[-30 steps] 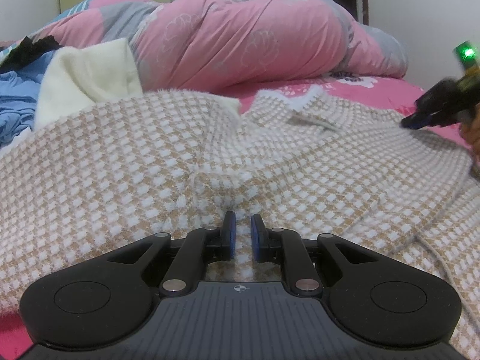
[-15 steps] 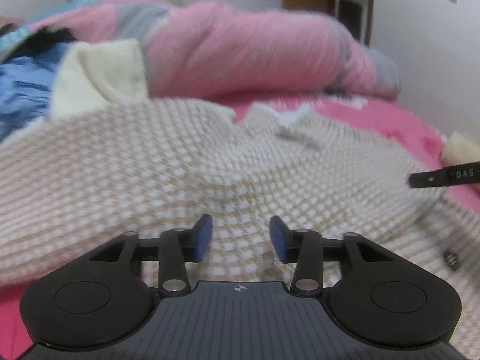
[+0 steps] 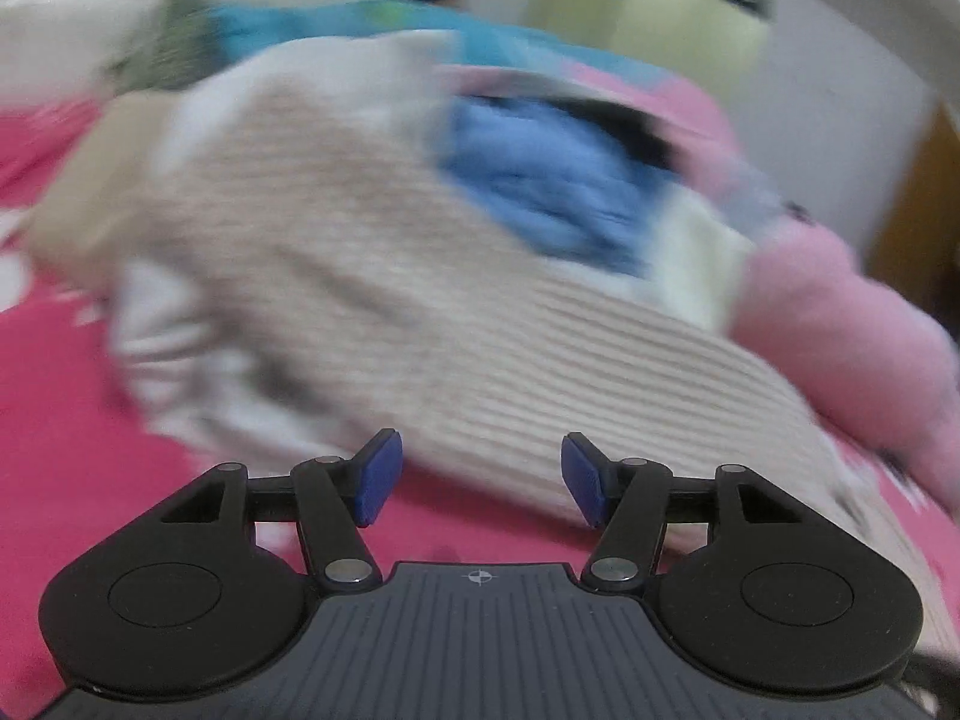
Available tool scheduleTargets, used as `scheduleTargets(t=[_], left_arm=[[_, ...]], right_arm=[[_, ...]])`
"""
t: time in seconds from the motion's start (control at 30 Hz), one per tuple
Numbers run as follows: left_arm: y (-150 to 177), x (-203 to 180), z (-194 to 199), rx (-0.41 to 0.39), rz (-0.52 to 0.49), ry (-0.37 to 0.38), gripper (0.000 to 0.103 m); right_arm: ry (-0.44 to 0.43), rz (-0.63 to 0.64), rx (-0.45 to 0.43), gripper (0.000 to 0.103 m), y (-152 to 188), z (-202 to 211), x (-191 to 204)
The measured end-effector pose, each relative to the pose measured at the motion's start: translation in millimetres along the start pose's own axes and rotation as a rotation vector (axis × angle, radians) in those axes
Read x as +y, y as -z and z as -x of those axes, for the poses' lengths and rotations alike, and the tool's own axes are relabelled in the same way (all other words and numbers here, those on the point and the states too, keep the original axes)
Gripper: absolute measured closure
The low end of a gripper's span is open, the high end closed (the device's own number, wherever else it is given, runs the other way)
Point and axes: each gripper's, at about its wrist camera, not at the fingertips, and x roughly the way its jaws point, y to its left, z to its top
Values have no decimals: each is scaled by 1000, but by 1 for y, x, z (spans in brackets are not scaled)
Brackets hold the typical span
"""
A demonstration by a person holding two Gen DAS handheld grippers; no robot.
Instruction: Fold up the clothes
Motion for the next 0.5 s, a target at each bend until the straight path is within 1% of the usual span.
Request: scheduleTargets(t=[0.1, 0.27, 0.4, 0.5], left_arm=[[-13, 26, 2, -67, 48, -66, 44], [-33, 43, 8, -189, 60, -139, 41], [-47, 58, 4, -247, 87, -258, 41], [-54, 66, -1, -250, 115, -271, 41]], right_arm=[[-3, -10, -5, 70, 2, 0, -2], [19, 18, -4, 69, 2, -4, 2], [30, 29, -3, 69, 2, -5, 5], [37, 35, -5, 69, 2, -5, 6]])
